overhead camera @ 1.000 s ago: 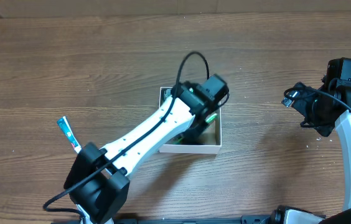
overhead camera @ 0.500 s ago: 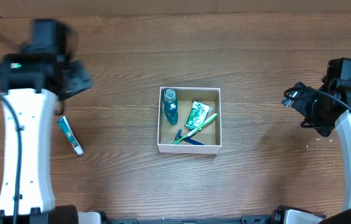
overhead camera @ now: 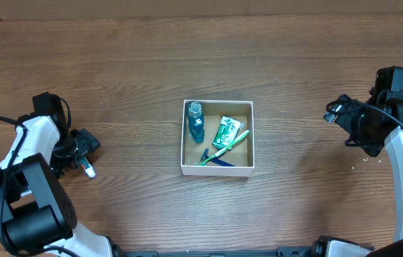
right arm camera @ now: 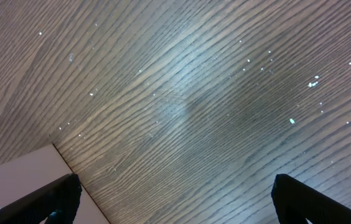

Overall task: Pack container
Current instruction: 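Grasp the teal toothpaste tube with the left gripper, then place the toothpaste tube into the box and release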

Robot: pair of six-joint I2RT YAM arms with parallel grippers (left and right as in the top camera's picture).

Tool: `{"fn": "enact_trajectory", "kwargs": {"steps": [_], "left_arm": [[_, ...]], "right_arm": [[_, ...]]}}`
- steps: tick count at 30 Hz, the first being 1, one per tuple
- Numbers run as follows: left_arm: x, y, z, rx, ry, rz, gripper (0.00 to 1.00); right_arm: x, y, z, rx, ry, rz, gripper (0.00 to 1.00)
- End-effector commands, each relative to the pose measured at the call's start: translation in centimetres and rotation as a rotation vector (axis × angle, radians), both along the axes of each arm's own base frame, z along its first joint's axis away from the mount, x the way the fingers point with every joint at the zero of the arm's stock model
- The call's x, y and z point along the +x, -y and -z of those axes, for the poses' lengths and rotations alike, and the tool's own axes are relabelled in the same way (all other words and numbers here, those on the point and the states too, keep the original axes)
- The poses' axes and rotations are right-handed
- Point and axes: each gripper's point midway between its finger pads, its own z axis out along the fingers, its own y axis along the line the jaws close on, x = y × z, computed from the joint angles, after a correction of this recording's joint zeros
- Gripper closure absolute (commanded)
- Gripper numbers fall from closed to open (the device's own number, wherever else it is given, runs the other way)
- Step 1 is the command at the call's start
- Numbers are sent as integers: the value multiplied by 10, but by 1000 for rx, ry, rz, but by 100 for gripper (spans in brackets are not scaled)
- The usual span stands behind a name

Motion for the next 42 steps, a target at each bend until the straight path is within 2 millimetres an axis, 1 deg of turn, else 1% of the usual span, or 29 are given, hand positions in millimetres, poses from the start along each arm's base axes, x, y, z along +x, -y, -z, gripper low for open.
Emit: {"fn": "enact_trajectory", "kwargs": {"steps": [1,4,6,7,8,10,11,14,15,16,17,19,20,21,22,24,25,26,27,28,29,31,33,34,36,37,39,41,42], "left_arm": [[3,8,16,-58,-11,59,11],[0,9,17,-63,-22,58,42],[-3,10,17,-68,-34,58,70],[-5,11,17,-72,-43,58,79],[-7,11,16,-74,-50,58,86],[-9,16,15,-100,-58,57,94],[-7,19,12,-119,-52,56,96],[15,26,-17,-170,37,61,96],[32,29,-46,-175,123,79,96],[44,33,-71,-164,192,103,96],[57,40,-104,-144,278,149,96],[72,65,-161,-103,426,280,96],[76,82,-188,-76,496,375,96],[79,113,-223,-36,593,550,96],[77,151,-250,-5,679,740,96],[70,194,-268,13,739,952,96],[63,222,-272,14,756,1081,96],[51,264,-269,-4,753,1270,96],[44,286,-263,-18,739,1368,96],[38,305,-255,-31,719,1455,96],[34,319,-248,-40,698,1520,96],[25,353,-218,-71,613,1676,96],[17,379,-182,-110,510,1772,96],[16,386,-170,-122,479,1787,96],[17,396,-137,-148,390,1805,95],[17,397,-119,-165,339,1804,95],[16,396,-94,-190,256,1773,92],[14,394,-78,-202,202,1766,82],[13,394,-76,-204,191,1766,75]], "right_arm": [[1,1,-3,-2,14,3,0],[1,1,-3,-2,14,3,0],[1,1,-3,-2,15,3,0],[1,1,-3,-2,15,3,0],[1,1,-3,-2,15,3,0],[1,1,-3,-2,15,3,0],[1,1,-3,-2,14,3,0],[1,1,-3,-2,14,3,0],[1,1,-3,-1,14,3,0],[1,1,-3,-2,15,3,0],[1,1,-3,-2,15,3,0],[1,1,-3,-2,15,3,0],[1,1,-3,-2,16,3,0],[1,1,-3,-2,18,3,0],[2,1,-3,-3,20,3,0],[2,1,-3,-3,21,3,0],[2,1,-4,-3,22,3,0],[3,1,-4,-3,23,3,0],[3,1,-4,-3,23,3,0],[3,1,-4,-3,22,3,0],[3,1,-4,-3,23,3,0],[3,1,-4,-3,22,4,0],[3,1,-4,-3,22,3,0],[3,1,-4,-3,22,3,0],[3,1,-4,-3,22,3,0],[3,1,-4,-3,22,3,0],[3,1,-4,-3,22,3,0],[3,1,-4,-3,22,3,0],[3,1,-4,-3,22,4,0]]}}
